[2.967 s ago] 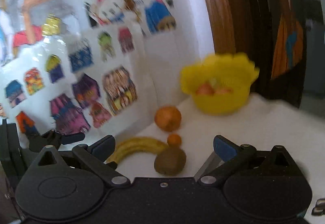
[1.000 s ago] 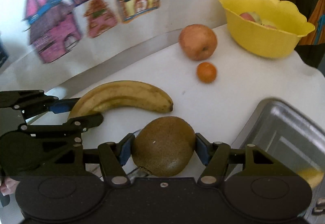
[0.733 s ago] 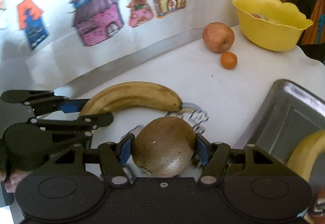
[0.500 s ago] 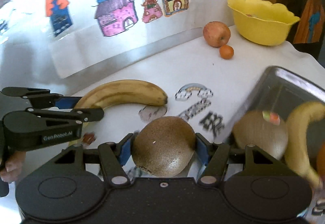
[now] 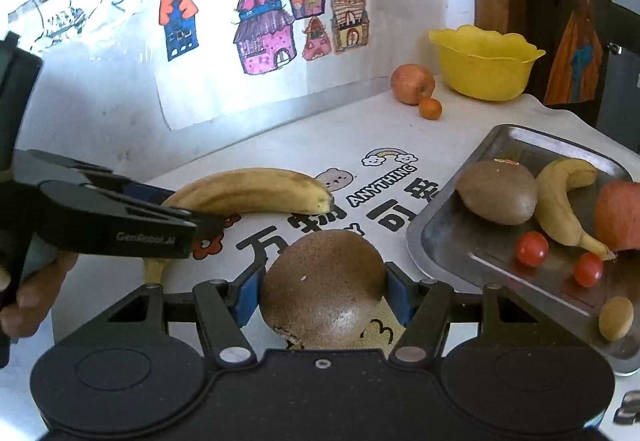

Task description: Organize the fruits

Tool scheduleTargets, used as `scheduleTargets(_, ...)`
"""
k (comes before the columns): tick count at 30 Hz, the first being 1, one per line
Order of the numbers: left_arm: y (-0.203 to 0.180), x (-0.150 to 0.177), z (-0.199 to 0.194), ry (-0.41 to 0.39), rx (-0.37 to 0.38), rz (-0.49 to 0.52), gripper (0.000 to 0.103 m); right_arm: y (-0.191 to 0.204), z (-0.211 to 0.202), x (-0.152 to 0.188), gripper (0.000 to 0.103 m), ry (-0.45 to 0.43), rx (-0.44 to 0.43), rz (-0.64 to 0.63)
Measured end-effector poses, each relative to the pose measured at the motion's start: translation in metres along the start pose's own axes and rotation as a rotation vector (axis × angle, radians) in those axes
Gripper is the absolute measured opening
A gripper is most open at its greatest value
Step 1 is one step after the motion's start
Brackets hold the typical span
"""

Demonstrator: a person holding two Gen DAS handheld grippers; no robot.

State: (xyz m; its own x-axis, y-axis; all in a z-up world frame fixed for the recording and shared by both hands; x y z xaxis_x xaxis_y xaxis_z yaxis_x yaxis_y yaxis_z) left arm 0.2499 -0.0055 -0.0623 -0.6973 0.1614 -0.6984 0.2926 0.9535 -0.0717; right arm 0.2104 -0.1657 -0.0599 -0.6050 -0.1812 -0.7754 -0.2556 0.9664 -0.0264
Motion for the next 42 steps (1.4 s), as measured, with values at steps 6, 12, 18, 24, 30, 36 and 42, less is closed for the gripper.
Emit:
scheduleTargets(6,-0.001,-0.002,0.007,-0.010,0.030,0.041,0.063,0.000,0.000,0.004,0.066,-0.028,0.012,0.046)
scheduleTargets(12,-0.004,0.002,0.004,-0.031,0.068,0.045,0.048,0.001,0.005,0.004,0.067,0.006,0.009,0.050)
scheduleTargets(18,-0.011,0.000,0.001,-0.006,0.051,0.045,0.041,0.002,0.005,0.004,0.065,0.005,0.030,0.052)
scheduleTargets(24,-0.023,0.009,-0.005,-0.052,0.019,0.060,0.039,-0.001,-0.005,0.010,0.065,0.002,0.080,0.054)
scheduleTargets(30,-0.034,0.011,-0.010,-0.045,0.027,0.071,0.039,-0.012,-0.019,0.017,0.065,-0.019,0.125,0.065)
scheduleTargets(36,-0.042,0.015,-0.014,-0.052,0.047,0.072,0.039,-0.018,-0.028,0.021,0.065,-0.031,0.135,0.108)
scheduleTargets(42,-0.048,0.019,-0.013,-0.050,0.066,0.081,0.039,-0.022,-0.033,0.022,0.065,-0.037,0.138,0.126)
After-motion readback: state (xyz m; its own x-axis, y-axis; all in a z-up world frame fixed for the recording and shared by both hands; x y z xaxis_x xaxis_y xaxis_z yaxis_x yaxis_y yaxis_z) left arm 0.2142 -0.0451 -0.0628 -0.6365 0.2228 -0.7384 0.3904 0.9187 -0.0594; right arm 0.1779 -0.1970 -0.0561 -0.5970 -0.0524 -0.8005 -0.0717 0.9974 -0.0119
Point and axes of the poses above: each gripper's, at about its wrist camera, not at the fingertips, and z roughly the way its jaws point, y to its left, x to its underside, the point moved 5 cm from there along z, roughly the way its jaws point, and after that the axes turned 11 degrees about x, right-handed, at the moved point
